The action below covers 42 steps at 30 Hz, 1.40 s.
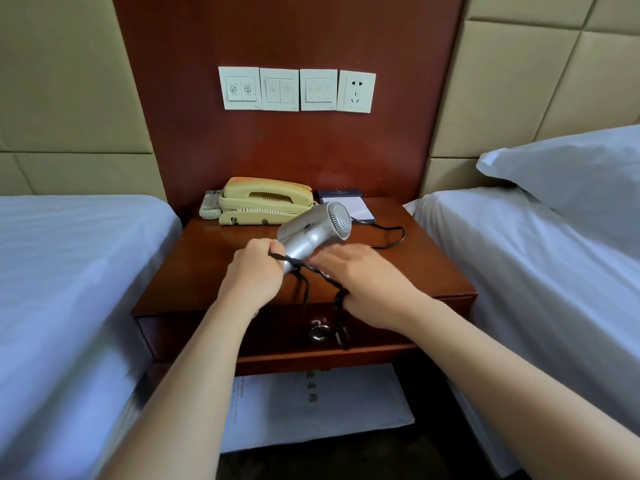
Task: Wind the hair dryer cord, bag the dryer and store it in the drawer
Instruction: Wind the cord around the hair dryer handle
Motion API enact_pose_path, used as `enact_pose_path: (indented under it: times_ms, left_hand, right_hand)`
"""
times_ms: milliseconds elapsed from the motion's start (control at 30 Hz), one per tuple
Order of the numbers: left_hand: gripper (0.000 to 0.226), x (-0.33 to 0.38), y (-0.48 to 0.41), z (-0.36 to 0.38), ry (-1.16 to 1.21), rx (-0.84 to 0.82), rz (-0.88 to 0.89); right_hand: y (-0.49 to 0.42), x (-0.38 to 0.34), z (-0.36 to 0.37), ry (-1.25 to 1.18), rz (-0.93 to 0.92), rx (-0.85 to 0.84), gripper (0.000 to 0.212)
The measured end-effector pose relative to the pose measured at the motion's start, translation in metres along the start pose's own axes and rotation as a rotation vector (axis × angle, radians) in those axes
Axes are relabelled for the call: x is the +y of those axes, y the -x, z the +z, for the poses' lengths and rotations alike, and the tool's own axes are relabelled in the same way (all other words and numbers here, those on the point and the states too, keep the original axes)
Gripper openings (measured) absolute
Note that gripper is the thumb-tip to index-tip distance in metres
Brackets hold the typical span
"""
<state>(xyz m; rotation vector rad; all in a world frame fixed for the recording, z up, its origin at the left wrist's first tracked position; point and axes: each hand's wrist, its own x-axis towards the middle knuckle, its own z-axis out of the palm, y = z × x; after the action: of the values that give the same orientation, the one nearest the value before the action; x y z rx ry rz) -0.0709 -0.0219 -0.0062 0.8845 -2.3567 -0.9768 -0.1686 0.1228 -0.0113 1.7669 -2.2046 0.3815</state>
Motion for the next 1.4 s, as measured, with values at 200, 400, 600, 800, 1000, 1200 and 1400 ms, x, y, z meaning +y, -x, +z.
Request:
enact_pose_path:
  times_ms: [200,400,600,800,1000,1200,1400]
  left_hand:
    - [0.031,0.006,0.000,0.001,0.119,0.099,-0.034]
    - [0.036,0.003,-0.005,0.001,0.155,0.111,-0.098]
    - [0.038,0.000,-0.007,0.000,0.154,0.131,-0.097]
    - [0.032,-0.004,-0.014,-0.007,0.273,0.172,-0.173]
    - [0.037,-0.001,-0.015,-0.011,0.405,0.133,-0.285]
    - [0.039,-0.003,-0.014,-0.013,0.378,0.139,-0.272]
    - [0.031,-0.005,-0.013,-0.014,0.351,0.155,-0.267]
  right_hand:
    - [0.003,-0.018,-0.008,-0.727,0.097,-0.361,0.048]
    - [0.004,-0.012,-0.018,-1.142,0.120,-0.445,0.045]
    - [0.002,-0.006,-0.010,-1.416,0.117,-0.486,0.032]
    - [0.000,-0.015,-0.013,-1.679,0.255,-0.521,0.024]
    - [-0.001,-0.011,-0.017,-1.045,0.252,-0.368,0.024]
    - [0.003,-0.008,-0.022,-0.350,0.081,-0.110,0.019]
    - [0.005,-0.015,-0.017,0.049,0.061,0.052,0.019]
